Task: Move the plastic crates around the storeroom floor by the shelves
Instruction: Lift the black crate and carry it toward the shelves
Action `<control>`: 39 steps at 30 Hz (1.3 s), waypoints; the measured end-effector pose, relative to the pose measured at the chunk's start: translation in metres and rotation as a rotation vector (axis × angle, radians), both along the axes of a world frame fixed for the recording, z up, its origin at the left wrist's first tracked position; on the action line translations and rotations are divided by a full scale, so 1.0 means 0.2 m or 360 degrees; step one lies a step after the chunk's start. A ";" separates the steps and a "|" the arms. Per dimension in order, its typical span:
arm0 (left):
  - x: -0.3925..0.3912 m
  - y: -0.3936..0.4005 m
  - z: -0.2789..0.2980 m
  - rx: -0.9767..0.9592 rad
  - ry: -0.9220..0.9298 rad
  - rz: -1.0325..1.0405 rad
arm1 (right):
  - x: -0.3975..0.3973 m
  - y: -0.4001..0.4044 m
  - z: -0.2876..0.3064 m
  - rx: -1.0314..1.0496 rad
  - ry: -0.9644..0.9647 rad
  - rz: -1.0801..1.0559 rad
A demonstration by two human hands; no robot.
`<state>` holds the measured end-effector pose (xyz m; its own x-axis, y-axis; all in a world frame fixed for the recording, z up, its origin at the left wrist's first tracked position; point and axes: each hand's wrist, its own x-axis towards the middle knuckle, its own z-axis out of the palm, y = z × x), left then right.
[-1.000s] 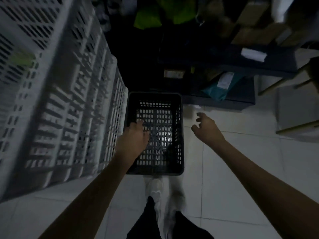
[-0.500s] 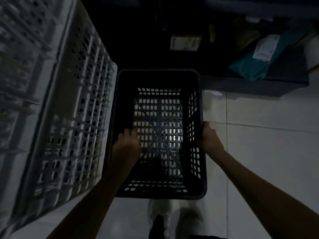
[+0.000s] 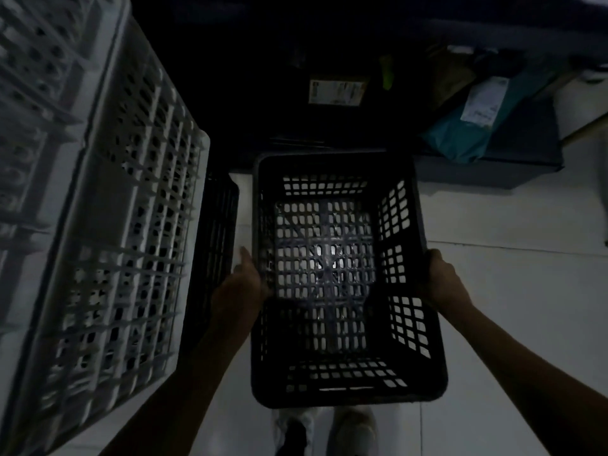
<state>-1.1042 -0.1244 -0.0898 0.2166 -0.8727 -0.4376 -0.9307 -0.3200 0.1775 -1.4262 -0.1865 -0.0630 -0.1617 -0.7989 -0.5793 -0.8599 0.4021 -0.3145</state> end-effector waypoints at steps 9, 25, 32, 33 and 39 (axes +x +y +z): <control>-0.15 -0.02 0.03 -0.0174 0.0224 -0.0001 | -0.17 0.14 0.05 -0.0049 0.0017 -0.0147; -0.33 0.09 1.42 -0.0069 0.0249 -0.0100 | -0.41 0.41 1.40 -0.0228 -0.0076 -0.0265; -0.34 0.20 2.20 -0.0163 0.0256 -0.0107 | -0.44 0.56 2.20 -0.0327 -0.0095 -0.0255; -0.34 0.22 2.29 -0.0171 0.0268 -0.0101 | -0.44 0.58 2.29 -0.0336 -0.0089 -0.0253; -0.27 0.29 2.81 -0.0137 0.0263 -0.0118 | -0.39 0.65 2.79 -0.0428 -0.0119 -0.0237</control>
<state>-1.1576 -0.0672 0.4724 0.0816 -0.9193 -0.3850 -0.9072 -0.2285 0.3532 -1.5032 -0.0557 0.4959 -0.2535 -0.8958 -0.3651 -0.7681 0.4158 -0.4870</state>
